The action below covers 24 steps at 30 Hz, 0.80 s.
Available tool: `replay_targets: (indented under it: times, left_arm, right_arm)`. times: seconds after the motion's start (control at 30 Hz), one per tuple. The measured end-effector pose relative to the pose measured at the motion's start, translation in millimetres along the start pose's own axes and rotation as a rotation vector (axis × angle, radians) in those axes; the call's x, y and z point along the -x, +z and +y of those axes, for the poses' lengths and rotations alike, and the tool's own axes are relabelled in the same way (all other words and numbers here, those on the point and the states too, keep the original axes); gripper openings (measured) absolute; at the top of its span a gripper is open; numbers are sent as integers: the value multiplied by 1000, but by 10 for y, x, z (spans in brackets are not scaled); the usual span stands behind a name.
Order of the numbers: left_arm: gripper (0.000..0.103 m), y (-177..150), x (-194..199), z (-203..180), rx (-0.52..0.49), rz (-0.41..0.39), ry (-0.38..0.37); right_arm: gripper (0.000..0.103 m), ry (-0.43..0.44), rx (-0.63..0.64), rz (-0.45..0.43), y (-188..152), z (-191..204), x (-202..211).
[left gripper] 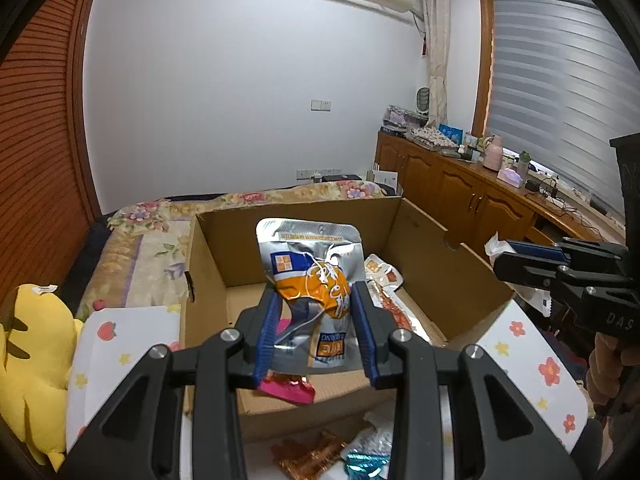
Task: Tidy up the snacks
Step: 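Lift the silver-orange pouch and clear-wrapped bar with both tools over the box, then open both tools to drop the pouch and bar into the box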
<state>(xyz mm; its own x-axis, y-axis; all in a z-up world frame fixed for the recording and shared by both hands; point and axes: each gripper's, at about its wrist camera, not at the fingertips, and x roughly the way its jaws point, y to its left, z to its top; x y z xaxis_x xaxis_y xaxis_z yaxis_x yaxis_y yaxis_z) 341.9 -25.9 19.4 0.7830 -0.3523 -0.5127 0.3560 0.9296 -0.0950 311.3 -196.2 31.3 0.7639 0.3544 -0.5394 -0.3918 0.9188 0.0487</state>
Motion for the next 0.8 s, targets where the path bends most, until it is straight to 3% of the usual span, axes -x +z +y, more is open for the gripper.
replay_targets:
  times: [0.43, 0.8]
  left_arm:
    - [34, -10, -459, 63, -1, 63, 2]
    - [36, -35, -546, 34, -10, 93, 12]
  right_arm:
    - [19, 33, -44, 64, -50, -265, -666]
    - [19, 34, -55, 98, -112, -319, -828]
